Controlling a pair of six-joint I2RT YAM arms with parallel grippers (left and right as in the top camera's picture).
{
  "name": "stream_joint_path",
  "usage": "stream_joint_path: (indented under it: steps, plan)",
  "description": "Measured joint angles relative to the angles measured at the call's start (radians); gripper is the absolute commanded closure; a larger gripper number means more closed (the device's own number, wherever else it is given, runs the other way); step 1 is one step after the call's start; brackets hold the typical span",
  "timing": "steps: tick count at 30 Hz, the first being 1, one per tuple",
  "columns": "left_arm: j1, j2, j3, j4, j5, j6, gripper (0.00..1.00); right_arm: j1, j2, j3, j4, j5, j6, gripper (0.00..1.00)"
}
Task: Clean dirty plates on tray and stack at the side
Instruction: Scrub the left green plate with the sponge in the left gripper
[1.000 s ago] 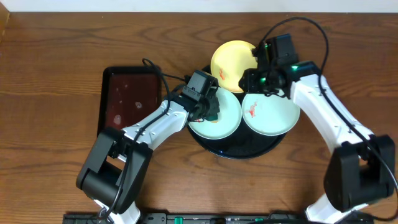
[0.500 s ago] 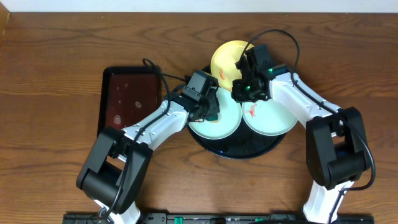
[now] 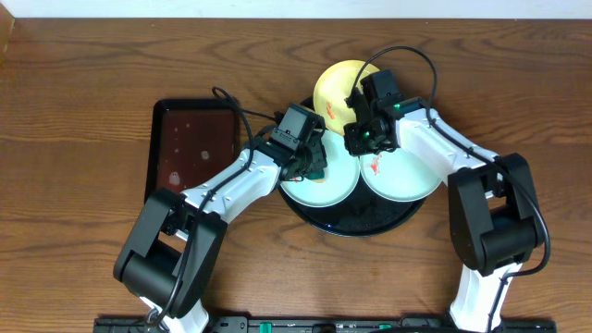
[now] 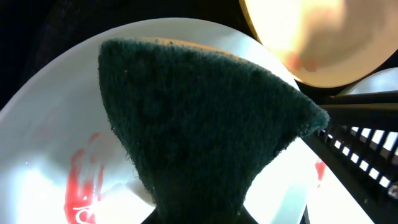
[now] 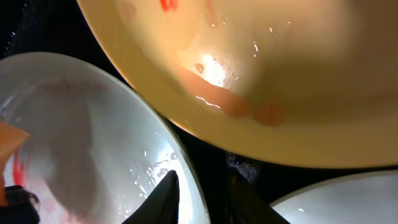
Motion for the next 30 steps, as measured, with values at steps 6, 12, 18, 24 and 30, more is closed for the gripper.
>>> stream_joint_path:
  steps: [6, 12, 18, 24, 30]
  plan:
    - [0.0, 0.0, 0.0, 0.0, 0.0, 0.0, 0.92, 0.024, 0.007, 0.0, 0.0, 0.017, -0.032, 0.77]
    - [-0.002, 0.0, 0.0, 0.0, 0.0, 0.0, 0.92, 0.032, 0.008, 0.0, 0.005, 0.029, -0.051, 0.82]
    - [-0.023, 0.0, 0.0, 0.018, 0.0, 0.0, 0.92, 0.032, 0.008, 0.0, 0.006, 0.037, -0.055, 0.84]
    - [-0.05, 0.018, 0.0, 0.052, 0.0, -0.003, 0.72, 0.032, 0.008, 0.0, 0.006, 0.039, -0.054, 0.85]
    - [-0.052, 0.044, 0.0, 0.048, 0.0, -0.008, 0.46, 0.032, 0.008, 0.0, 0.005, 0.041, -0.054, 0.84]
